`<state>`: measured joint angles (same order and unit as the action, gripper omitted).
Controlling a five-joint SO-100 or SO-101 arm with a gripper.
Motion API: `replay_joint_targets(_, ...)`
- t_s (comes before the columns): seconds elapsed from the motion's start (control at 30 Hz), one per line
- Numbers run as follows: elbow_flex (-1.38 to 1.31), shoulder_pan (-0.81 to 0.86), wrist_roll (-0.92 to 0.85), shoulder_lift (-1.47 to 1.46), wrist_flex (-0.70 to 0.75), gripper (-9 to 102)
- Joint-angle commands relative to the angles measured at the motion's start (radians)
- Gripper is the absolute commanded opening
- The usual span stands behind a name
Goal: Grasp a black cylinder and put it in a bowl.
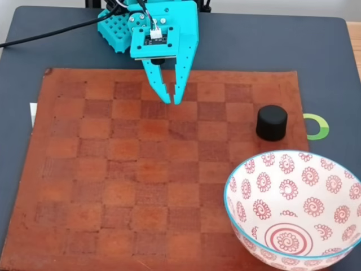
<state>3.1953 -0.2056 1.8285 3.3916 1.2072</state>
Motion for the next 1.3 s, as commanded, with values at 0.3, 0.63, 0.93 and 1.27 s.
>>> replay_joint_targets(0.3,-0.009,-0.005,-0.006,0.052,-0.009,0)
replay_joint_targets(0.63,-0.009,-0.005,-0.006,0.052,-0.009,0)
replay_joint_targets(0.93,-0.021,-0.006,0.003,0.052,-0.012,0)
replay_joint_targets(1.27,-0.117,-0.008,0.008,0.051,-0.012,0)
